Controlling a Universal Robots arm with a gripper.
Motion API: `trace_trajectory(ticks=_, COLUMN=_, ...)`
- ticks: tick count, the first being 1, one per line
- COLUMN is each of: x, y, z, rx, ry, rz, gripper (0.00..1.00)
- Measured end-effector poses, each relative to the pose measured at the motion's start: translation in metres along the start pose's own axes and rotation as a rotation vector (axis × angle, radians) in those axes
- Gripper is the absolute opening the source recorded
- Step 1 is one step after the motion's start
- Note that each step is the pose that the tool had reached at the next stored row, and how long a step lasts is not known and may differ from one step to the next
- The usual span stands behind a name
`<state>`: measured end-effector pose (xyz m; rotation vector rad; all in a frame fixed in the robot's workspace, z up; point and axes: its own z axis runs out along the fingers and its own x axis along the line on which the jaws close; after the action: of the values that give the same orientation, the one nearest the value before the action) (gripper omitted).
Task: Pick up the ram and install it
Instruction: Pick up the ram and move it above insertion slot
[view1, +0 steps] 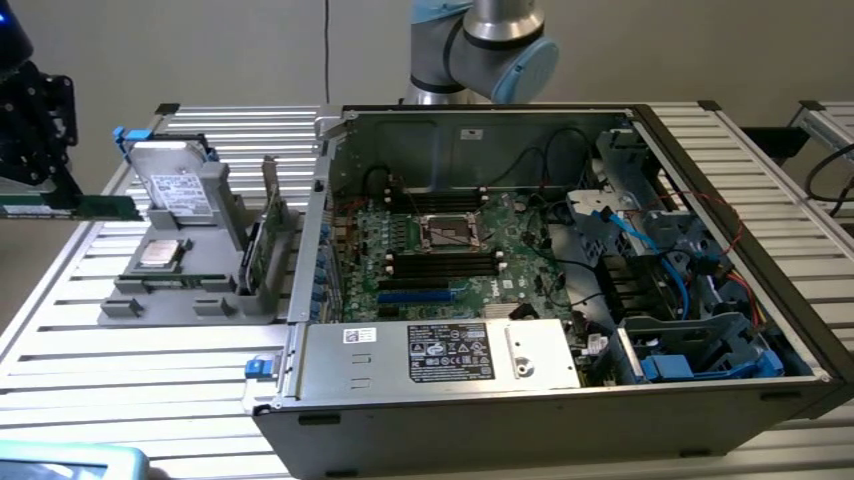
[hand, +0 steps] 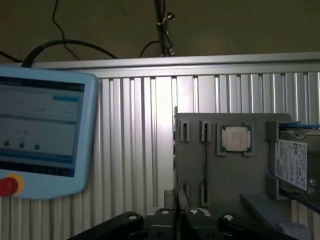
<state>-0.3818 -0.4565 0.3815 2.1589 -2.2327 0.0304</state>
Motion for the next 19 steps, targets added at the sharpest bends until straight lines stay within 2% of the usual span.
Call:
trace_trajectory(ticks=3, x=0.000, y=-0.0023, z=-0.0009, rx=0.0211, ry=-0.0150, rz=-0.009, gripper=0.14)
trace_trajectory(ticks=4, x=0.000, y=-0.0038, z=-0.0012, rx=0.0260, ry=-0.0204, rz=-0.010, gripper=0.14)
trace_trajectory(ticks=6, x=0.000, y=-0.0087, z=-0.0020, rx=0.0321, ry=-0.0325, rz=-0.012, gripper=0.14)
trace_trajectory(ticks=11, x=0.005, y=-0.0284, z=-0.0087, rx=0.0321, ry=-0.0585, rz=-0.012, gripper=0.14)
trace_trajectory(ticks=16, x=0.010, y=-0.0495, z=-0.0169, rx=0.0317, ry=-0.0801, rz=-0.012, gripper=0.14)
trace_trajectory(ticks=19, x=0.013, y=-0.0622, z=-0.0234, rx=0.0313, ry=-0.0911, rz=-0.012, gripper=0.14)
